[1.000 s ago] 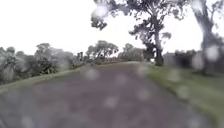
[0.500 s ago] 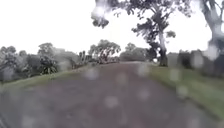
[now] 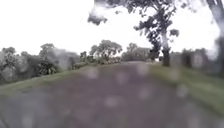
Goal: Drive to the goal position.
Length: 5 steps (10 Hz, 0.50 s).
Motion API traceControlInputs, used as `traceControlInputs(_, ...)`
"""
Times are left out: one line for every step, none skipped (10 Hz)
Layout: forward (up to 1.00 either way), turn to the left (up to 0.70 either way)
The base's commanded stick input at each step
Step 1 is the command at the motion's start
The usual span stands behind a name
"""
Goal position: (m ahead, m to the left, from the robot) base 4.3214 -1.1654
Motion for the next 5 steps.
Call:
traceControlInputs(1.0, -0.16)
traceControlInputs(1.0, -0.19)
traceControlInputs(1.0, -0.23)
traceControlInputs(1.0, -0.27)
traceControlInputs(1.0, -0.31)
